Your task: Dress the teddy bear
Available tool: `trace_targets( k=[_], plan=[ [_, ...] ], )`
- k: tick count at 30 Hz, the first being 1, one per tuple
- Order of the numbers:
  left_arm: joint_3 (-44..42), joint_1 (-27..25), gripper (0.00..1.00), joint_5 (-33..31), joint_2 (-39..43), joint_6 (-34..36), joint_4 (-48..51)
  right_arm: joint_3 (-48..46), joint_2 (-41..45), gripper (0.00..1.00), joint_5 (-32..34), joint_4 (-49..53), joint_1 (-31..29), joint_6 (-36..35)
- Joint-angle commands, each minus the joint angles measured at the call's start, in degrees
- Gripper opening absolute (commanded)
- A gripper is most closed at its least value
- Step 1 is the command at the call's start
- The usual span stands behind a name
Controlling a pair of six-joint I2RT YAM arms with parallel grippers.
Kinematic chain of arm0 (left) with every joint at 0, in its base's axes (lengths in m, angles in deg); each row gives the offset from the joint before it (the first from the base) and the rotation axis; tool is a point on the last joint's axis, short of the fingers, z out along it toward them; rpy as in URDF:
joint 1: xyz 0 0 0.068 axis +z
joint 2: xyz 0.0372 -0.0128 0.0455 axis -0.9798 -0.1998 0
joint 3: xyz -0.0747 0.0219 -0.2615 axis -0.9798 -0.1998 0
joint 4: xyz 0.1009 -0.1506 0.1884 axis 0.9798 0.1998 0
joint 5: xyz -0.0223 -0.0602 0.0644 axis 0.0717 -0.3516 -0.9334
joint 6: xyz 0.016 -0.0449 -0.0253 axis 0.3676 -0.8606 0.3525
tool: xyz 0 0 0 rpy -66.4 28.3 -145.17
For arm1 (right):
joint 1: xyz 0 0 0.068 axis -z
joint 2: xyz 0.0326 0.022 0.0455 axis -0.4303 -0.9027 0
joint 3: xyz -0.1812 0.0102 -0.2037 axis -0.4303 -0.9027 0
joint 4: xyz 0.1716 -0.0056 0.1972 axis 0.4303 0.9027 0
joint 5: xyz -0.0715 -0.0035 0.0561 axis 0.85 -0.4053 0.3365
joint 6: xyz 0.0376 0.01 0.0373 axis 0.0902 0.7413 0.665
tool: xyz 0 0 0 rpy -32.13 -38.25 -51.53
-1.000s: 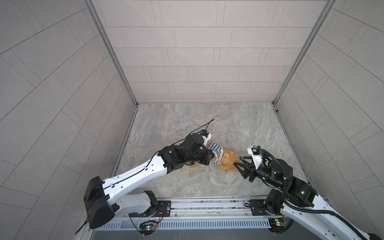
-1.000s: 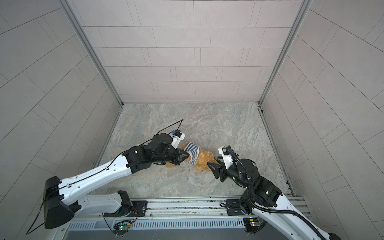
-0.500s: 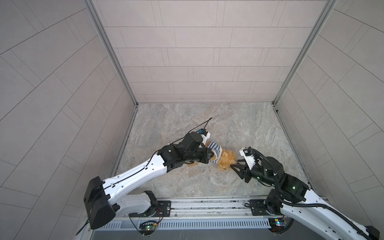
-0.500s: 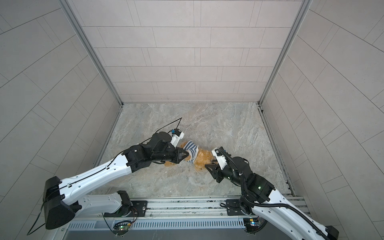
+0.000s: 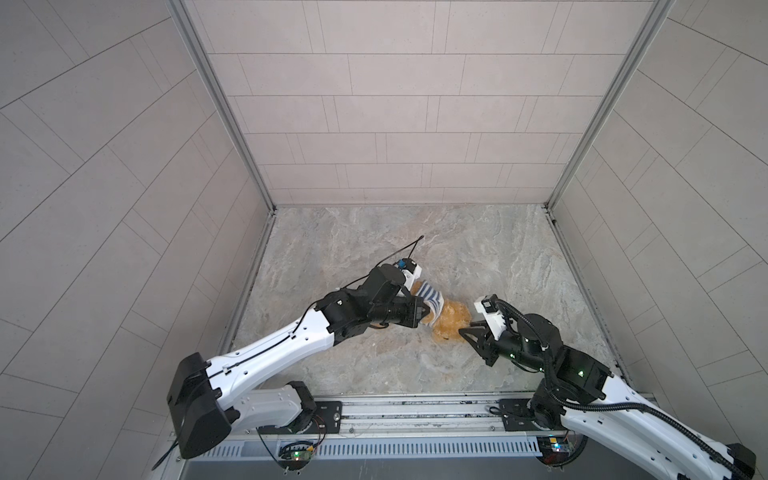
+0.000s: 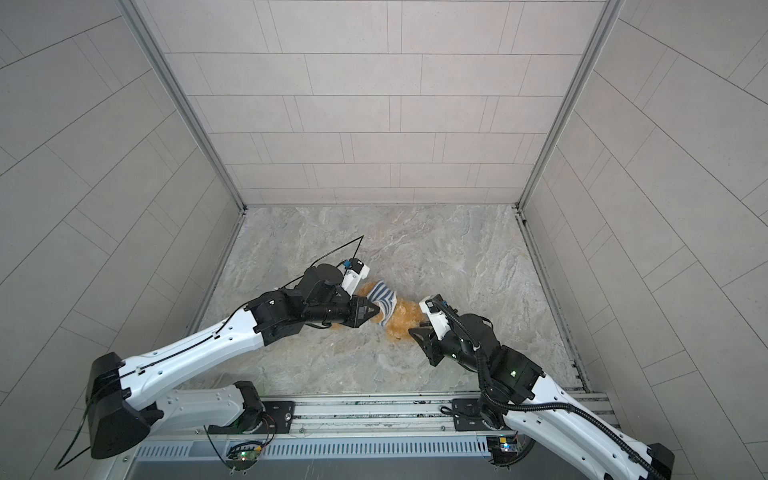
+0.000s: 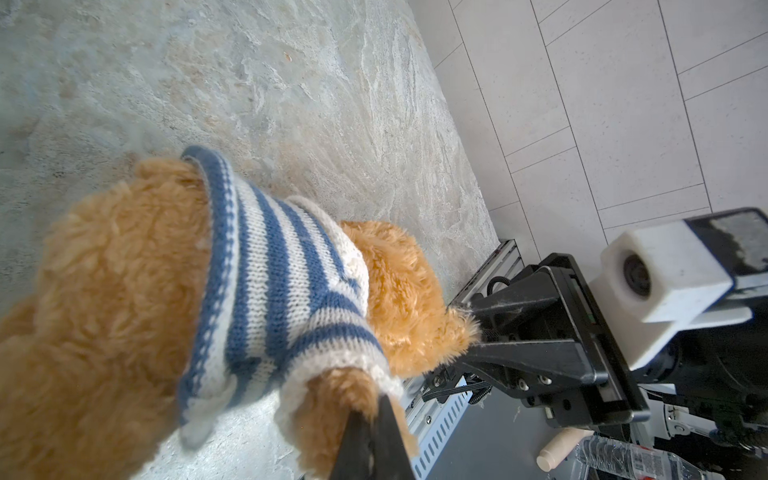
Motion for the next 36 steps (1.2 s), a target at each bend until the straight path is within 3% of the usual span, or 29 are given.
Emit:
trace_targets(
  k=[1, 3, 8, 14, 17, 27, 36],
  plan=[
    [-0.37, 0.19, 0.00, 1.65, 1.63, 0.00, -3.15, -0.61, -1.25, 0.24, 0.39, -3.46, -0.51, -0.36],
    [-0.45, 0.22, 0.00, 1.74, 1.65, 0.21, -3.15, -0.72, -2.49, 0.21, 0.42, -4.33, -0.77, -0.36],
    [-1.64, 0.19, 0.00, 1.15, 1.16, 1.09, -3.07, -0.13, -3.99, 0.00, 3.61, -2.95, -0.87, -0.30],
    [-8.11, 0.44, 0.00, -4.95, 0.26, 6.03, -3.72, -1.67, -2.72, 0.00, 5.26, -3.08, -0.86, 0.89],
    [-10.42, 0.96, 0.11, -5.91, 0.97, 5.81, -4.91, -1.49, -2.84, 0.00, 3.56, -3.19, -2.00, 0.40],
    [-11.75, 4.78, 0.35, -6.88, 6.23, 6.98, -2.01, 0.35, -5.43, 0.00, 6.96, -0.22, -5.78, -2.89],
    [-8.91, 5.91, 0.39, -5.67, 0.70, 8.61, -1.55, 0.82, -6.35, 0.00, 8.64, -0.41, -7.10, -3.70]
  ],
)
